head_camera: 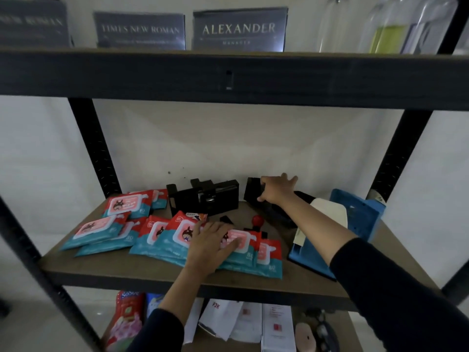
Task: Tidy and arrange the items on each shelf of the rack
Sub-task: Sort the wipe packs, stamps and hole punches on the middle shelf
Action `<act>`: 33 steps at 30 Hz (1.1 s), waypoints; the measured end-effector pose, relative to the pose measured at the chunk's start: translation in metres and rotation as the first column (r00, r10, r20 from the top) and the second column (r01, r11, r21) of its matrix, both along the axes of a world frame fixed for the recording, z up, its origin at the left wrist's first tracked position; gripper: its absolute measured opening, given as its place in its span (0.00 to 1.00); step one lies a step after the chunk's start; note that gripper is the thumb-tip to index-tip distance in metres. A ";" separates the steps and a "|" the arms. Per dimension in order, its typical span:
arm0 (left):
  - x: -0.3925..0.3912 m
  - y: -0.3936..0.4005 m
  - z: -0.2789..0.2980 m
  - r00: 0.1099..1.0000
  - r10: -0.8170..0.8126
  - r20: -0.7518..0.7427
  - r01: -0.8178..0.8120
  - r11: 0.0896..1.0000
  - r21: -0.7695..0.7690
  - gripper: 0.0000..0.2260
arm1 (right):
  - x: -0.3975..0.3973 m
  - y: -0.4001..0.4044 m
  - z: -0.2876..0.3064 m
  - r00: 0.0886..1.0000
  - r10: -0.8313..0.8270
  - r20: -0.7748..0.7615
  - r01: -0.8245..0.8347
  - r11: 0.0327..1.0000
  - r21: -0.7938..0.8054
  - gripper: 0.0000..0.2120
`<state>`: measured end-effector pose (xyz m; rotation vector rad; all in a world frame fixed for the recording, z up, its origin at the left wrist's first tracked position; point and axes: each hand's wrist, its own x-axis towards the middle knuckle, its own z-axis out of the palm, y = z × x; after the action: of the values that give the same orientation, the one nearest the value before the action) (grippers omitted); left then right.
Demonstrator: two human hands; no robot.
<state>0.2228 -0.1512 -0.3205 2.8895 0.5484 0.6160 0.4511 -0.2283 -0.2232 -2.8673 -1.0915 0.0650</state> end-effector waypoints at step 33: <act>-0.002 0.000 0.001 1.000 -0.019 0.016 0.020 0.999 -0.030 0.29 | -0.013 -0.005 -0.052 0.962 0.114 0.248 -0.192 0.929 0.318 0.16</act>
<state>0.2206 -0.1514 -0.3192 2.8563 0.5219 0.6219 0.4385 -0.2331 -0.2748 -2.5200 -1.2254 -0.4115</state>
